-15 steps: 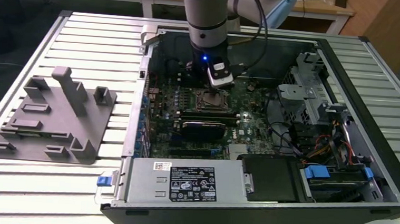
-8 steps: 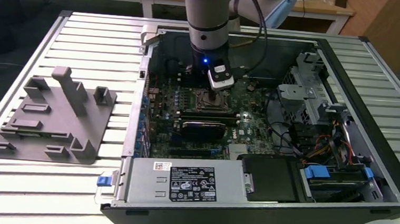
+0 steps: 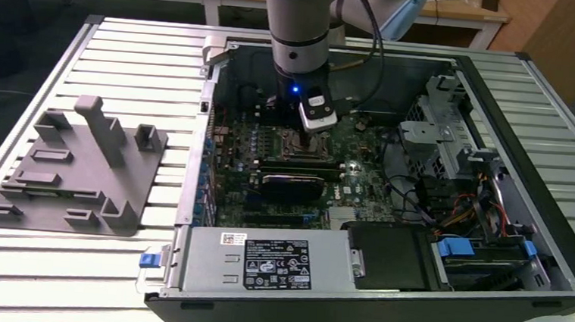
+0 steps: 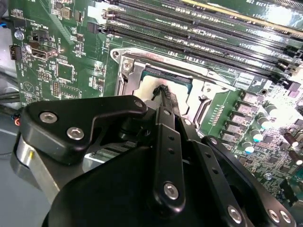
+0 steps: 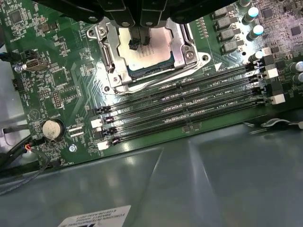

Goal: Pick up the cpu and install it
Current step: 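Install the first cpu locking lever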

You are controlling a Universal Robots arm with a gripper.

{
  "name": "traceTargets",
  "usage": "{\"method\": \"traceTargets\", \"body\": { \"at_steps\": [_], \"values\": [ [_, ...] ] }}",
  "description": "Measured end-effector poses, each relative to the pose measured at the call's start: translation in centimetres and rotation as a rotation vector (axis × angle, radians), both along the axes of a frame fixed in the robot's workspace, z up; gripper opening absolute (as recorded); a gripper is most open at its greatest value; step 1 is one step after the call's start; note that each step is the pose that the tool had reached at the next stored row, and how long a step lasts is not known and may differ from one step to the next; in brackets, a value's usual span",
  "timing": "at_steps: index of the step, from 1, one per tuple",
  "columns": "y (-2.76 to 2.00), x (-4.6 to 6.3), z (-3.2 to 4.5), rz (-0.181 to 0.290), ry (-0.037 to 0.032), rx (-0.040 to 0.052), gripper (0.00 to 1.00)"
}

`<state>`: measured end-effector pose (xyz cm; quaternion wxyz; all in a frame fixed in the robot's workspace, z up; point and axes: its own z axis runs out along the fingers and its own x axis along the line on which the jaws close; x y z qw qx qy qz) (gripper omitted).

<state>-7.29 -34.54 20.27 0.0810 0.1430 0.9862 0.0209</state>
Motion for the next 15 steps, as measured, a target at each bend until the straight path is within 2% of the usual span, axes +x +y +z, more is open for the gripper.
{"method": "traceTargets", "body": {
  "at_steps": [3,5,15],
  "values": [
    [0.00,0.0,0.04,0.000,0.0002,-0.0001,0.11],
    [0.00,0.0,0.35,0.000,0.0002,0.0000,0.11],
    [0.00,0.0,3.16,0.000,0.0002,0.0000,0.11]
  ]
}}
